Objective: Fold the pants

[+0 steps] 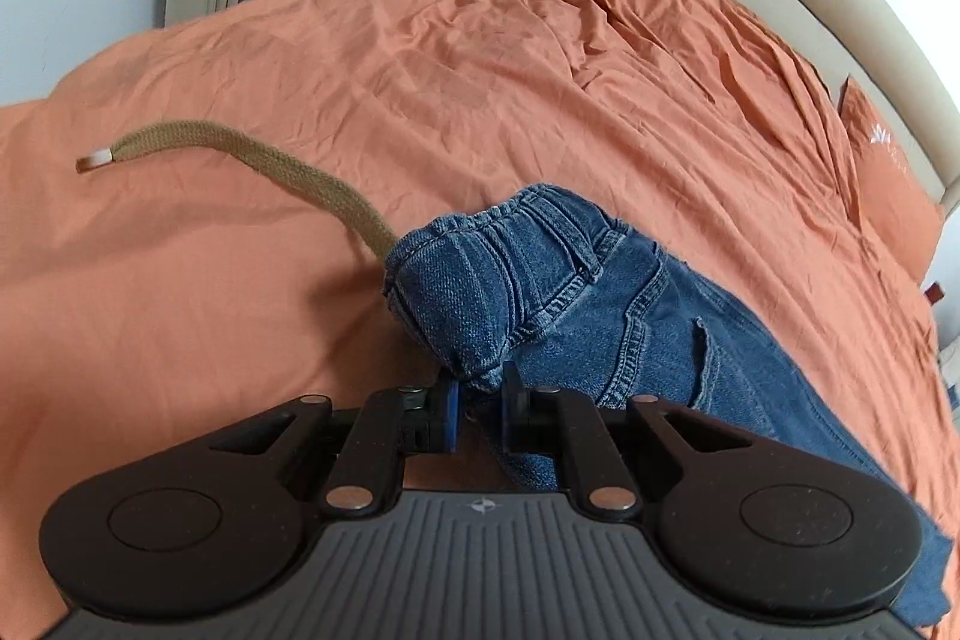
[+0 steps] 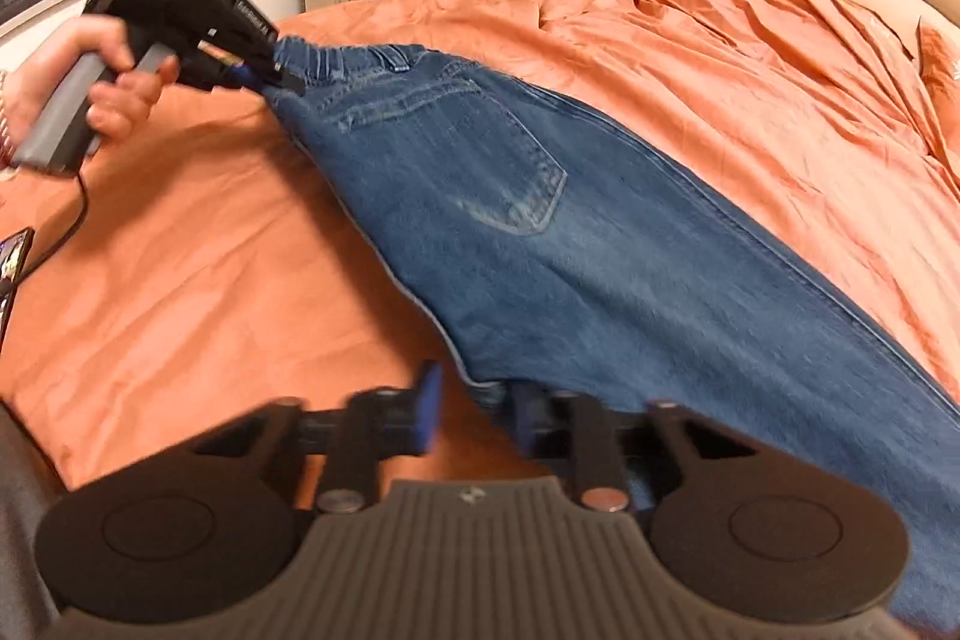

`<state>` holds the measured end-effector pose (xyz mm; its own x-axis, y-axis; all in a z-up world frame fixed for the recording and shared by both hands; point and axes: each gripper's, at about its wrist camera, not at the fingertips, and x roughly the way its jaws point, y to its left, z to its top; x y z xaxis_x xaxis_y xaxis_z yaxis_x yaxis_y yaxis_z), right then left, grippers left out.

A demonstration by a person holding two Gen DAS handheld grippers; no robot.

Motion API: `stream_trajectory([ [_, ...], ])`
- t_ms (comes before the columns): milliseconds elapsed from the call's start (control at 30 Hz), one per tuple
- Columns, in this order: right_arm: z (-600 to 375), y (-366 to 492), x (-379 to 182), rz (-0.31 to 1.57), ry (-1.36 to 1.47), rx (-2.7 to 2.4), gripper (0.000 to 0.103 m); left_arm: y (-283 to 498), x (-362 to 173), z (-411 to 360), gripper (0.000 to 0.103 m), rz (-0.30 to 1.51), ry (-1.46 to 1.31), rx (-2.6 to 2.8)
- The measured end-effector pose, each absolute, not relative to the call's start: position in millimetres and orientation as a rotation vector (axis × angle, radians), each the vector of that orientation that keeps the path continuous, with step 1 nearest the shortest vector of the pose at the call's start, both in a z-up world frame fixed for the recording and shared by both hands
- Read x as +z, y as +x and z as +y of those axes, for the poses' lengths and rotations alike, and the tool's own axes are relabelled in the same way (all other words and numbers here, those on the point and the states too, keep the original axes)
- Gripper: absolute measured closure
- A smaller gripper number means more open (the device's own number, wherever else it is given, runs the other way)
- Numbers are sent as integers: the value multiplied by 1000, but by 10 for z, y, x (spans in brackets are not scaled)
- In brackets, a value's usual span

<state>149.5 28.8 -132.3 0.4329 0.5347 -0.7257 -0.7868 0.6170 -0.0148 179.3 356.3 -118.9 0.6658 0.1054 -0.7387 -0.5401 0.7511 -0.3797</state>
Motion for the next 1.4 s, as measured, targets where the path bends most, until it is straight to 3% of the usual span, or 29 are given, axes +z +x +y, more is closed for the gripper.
stream_trajectory([
  [100,208,1392,-1504,777,-377,843,101,1802,-1308,3508,89,799,-577,406],
  [367,317,1428,-1958,848,-348,795,102,1905,-1536,3341,87,873,-405,445],
  [533,283,1465,-1834,906,-313,781,98,1869,-1318,3268,63,878,-342,459],
  [567,233,1463,-1811,919,-298,780,97,1839,-1236,3246,54,866,-322,465],
  [633,132,1482,-1717,922,-270,751,81,1791,-1072,3163,47,825,-259,491],
  [700,-60,1531,-1588,911,-202,716,77,1742,-908,3043,44,784,-205,485],
  [1000,-1660,2008,-1039,883,116,388,76,2030,-555,2272,46,790,-145,291],
  [1200,-2970,2247,-882,863,240,161,75,2383,-677,1720,54,833,-115,209],
  [1400,-4051,2490,-974,830,345,3,75,2797,-904,1324,55,874,-51,162],
])
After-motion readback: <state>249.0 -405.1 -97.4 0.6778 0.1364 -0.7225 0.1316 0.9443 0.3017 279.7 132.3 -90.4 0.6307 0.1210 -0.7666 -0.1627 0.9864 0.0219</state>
